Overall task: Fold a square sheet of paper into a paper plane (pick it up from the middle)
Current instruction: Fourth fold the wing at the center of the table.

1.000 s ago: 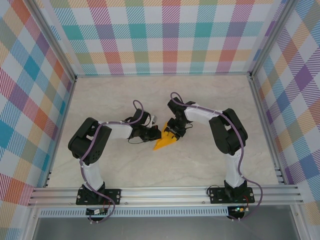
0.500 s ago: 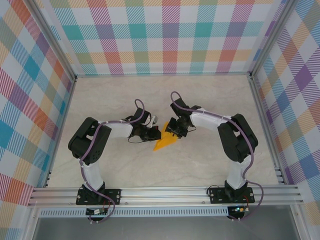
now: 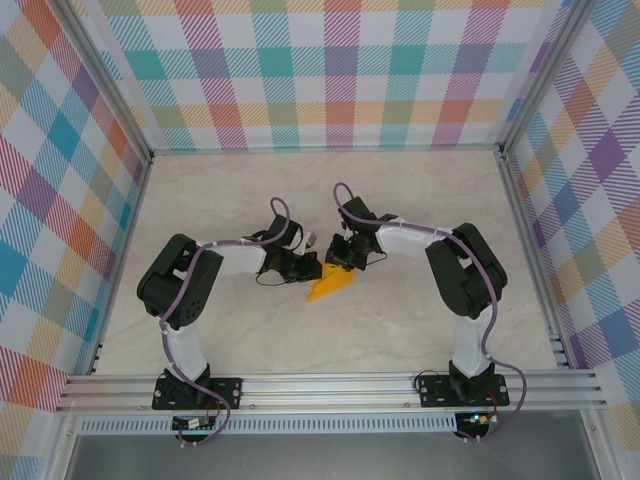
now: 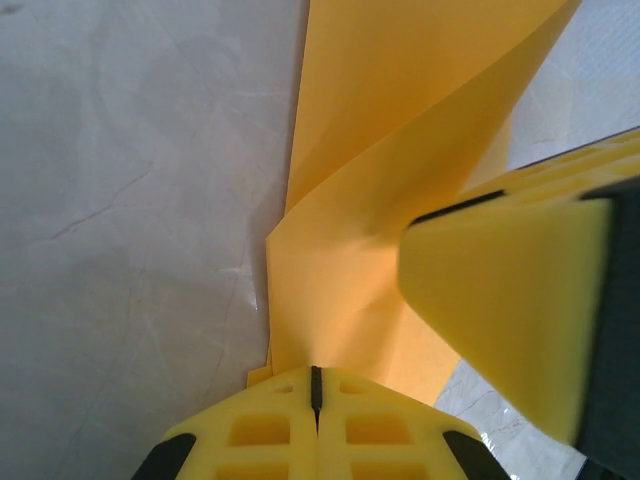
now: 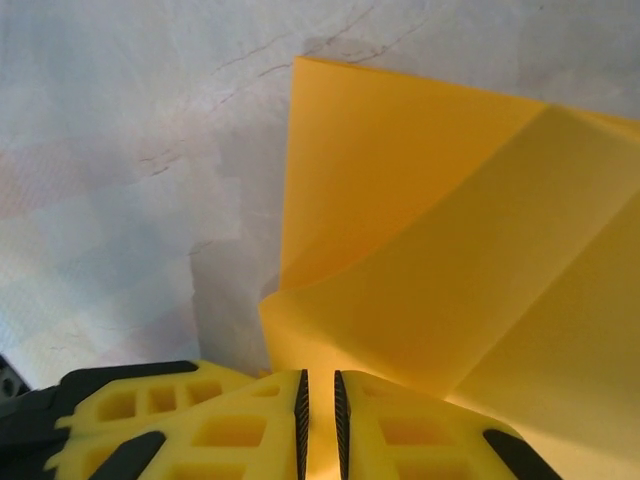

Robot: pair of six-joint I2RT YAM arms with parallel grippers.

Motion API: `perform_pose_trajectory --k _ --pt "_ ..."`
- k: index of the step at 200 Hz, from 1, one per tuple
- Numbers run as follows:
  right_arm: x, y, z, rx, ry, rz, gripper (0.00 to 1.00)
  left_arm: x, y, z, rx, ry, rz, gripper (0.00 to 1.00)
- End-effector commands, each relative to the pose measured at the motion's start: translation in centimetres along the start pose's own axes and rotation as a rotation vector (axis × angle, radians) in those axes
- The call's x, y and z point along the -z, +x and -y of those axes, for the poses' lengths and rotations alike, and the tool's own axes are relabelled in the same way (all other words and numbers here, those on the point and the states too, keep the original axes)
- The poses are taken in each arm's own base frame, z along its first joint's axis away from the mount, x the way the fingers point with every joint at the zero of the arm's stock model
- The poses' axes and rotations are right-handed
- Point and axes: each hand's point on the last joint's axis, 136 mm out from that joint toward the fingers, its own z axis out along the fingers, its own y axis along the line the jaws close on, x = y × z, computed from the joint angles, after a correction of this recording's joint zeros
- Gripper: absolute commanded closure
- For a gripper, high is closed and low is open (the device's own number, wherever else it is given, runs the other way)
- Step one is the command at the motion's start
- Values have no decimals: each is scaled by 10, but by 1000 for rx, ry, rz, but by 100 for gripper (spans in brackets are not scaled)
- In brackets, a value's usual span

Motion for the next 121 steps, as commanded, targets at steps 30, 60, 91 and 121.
perform_pose_trajectory --k 30,60,91,121 --pt "-10 -5 6 0 -14 -5 86 -7 18 -17 37 -68 -74 100" --pt "-14 -6 15 -29 4 2 86 -4 10 -8 26 -44 -55 100" --pt "-19 -1 30 -83 39 -6 87 14 -13 23 -11 25 25 94" --pt "-20 0 40 -130 63 2 87 33 -21 33 -11 27 96 87"
